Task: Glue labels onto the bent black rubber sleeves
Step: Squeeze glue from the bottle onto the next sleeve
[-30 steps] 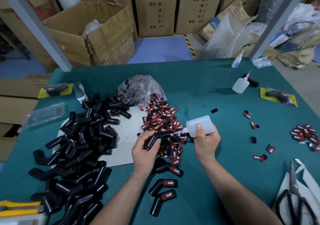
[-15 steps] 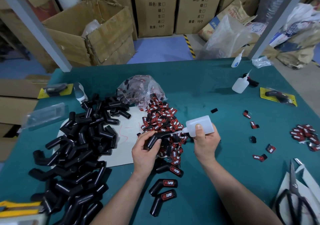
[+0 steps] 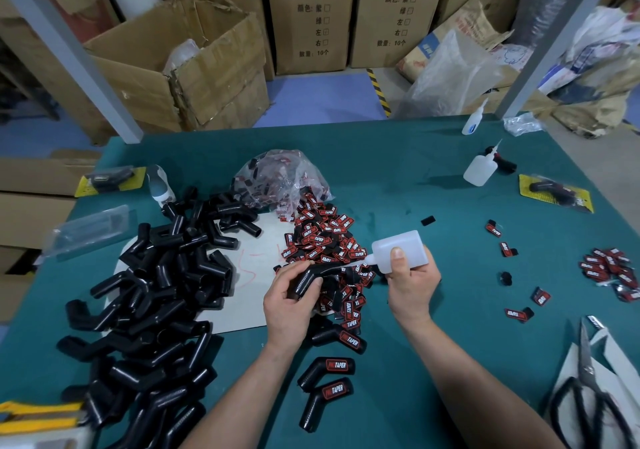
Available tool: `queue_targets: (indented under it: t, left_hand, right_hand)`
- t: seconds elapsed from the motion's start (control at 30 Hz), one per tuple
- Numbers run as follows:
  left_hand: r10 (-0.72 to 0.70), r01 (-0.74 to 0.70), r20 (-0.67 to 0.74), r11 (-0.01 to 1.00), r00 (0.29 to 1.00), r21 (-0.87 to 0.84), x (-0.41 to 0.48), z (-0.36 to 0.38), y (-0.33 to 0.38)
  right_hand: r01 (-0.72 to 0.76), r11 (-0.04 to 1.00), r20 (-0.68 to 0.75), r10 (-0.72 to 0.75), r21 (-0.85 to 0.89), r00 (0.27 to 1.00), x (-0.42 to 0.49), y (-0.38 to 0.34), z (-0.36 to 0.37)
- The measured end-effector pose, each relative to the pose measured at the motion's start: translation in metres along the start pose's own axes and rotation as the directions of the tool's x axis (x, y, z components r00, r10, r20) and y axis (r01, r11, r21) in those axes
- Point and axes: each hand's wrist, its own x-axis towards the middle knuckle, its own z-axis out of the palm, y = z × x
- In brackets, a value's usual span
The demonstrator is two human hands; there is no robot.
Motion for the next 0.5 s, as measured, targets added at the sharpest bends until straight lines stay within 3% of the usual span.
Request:
queue_targets:
  t: [0.5]
  left_hand:
    - [0.02,-0.02,0.016,1.0,1.0,0.01,-0.0003,-0.0003,-0.0014]
  right_hand:
    - [0.0,1.0,-0.01,0.0,0.004,1.0,0.003,0.0001,-0.0009]
